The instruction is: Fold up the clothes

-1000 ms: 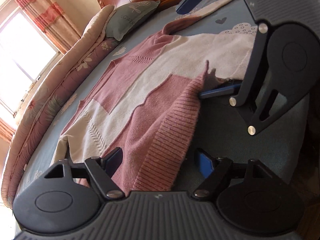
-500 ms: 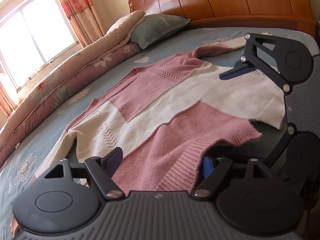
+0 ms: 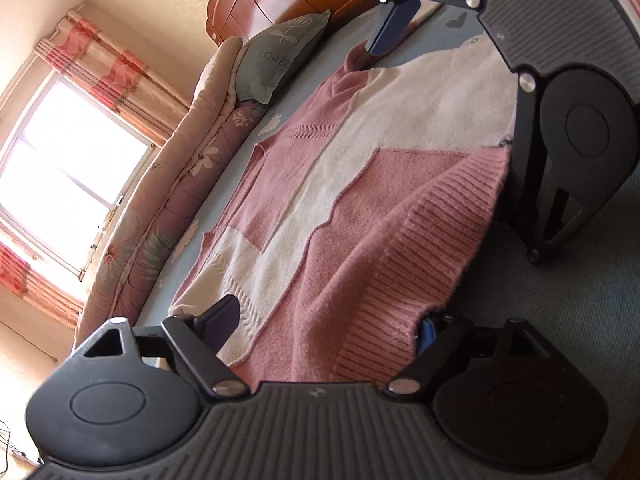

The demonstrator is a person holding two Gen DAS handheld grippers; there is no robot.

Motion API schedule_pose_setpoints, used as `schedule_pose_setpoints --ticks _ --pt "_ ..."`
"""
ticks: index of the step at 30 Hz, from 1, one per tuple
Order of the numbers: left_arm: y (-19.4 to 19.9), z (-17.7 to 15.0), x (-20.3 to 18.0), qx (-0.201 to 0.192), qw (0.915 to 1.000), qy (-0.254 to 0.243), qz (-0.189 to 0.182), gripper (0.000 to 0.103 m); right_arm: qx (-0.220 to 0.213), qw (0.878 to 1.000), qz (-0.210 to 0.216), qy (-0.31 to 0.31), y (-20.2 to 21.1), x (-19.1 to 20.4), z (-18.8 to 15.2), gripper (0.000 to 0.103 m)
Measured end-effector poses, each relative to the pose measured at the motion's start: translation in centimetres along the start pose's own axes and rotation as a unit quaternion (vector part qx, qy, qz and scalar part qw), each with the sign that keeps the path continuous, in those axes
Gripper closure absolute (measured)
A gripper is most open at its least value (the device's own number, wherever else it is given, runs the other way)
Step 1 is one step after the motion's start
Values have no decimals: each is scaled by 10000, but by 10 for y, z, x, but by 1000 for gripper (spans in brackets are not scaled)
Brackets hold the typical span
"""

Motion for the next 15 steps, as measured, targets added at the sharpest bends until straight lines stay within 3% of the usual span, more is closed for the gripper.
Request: schedule_pose_setpoints --ticks 4,10,15 --pt "5 -17 4 15 9989 -314 361 17 171 9997 33 -143 -2 -12 -17 0" --pt "9 -52 23 380 9944 -439 882 16 302 9993 -32 -216 -3 -22 -32 0" --pt "2 -27 10 111 9953 -509 820 19 115 9999 -58 -108 -1 -14 -21 0"
Point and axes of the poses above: each gripper's, at about its wrist camera, not at the fingertips, and y roughly against the way its jaws point, x to its left, z to its top, the point moved 8 cm from there along -y, roughly the way its jaws point
